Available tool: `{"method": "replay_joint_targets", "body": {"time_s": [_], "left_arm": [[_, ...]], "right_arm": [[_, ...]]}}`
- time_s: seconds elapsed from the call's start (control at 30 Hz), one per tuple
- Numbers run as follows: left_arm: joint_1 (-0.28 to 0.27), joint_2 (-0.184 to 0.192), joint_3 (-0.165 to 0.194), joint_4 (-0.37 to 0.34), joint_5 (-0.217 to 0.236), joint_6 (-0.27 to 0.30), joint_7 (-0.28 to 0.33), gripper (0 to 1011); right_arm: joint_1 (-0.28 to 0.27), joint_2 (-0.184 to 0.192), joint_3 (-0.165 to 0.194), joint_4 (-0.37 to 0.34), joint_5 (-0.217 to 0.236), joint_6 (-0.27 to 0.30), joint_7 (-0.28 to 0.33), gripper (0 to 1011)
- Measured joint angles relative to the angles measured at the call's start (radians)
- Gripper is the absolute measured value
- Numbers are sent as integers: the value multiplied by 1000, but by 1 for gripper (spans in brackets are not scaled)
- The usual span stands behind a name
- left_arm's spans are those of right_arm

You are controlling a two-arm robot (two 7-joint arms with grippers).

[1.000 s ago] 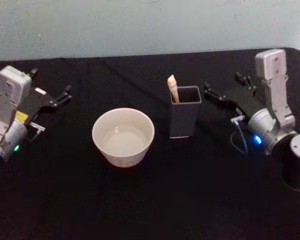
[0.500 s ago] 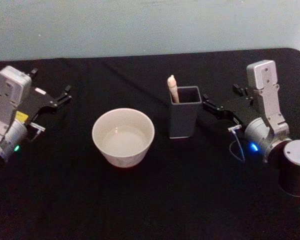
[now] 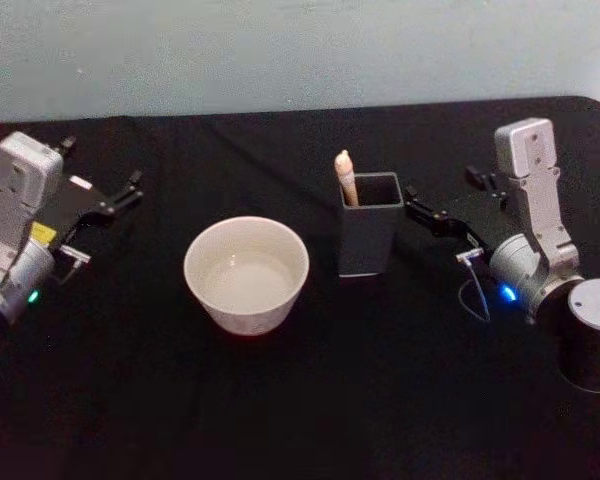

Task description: Pick up the stirring spoon with one hand, stir inside the cup, then place it back in its original position.

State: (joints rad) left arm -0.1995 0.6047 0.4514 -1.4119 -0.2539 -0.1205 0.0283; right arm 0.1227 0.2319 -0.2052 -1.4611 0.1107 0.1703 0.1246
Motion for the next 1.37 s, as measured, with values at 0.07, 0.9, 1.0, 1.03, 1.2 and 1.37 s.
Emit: {"method": "replay_joint_targets", "body": {"time_s": [0.07, 0.9, 1.0, 1.03, 1.2, 1.37], "left_arm": [[0, 0, 0, 0, 0, 0, 0, 1001], [0, 0, 0, 0, 0, 0, 0, 1001], [0, 0, 0, 0, 0, 0, 0, 1001], [0, 0, 0, 0, 0, 0, 0, 1001], [0, 0, 0, 0, 0, 0, 0, 1001], [0, 0, 0, 0, 0, 0, 0, 1001]], "right_arm": [[0, 0, 0, 0, 1, 0, 0, 1000], [0, 1, 0, -2, 3, -1, 1, 1000], [0, 1, 0, -2, 3, -1, 1, 1000], [0, 1, 0, -2, 3, -1, 1, 1000], [0, 1, 0, -2, 3, -1, 1, 1000], [0, 1, 0, -2, 3, -1, 1, 1000]]}}
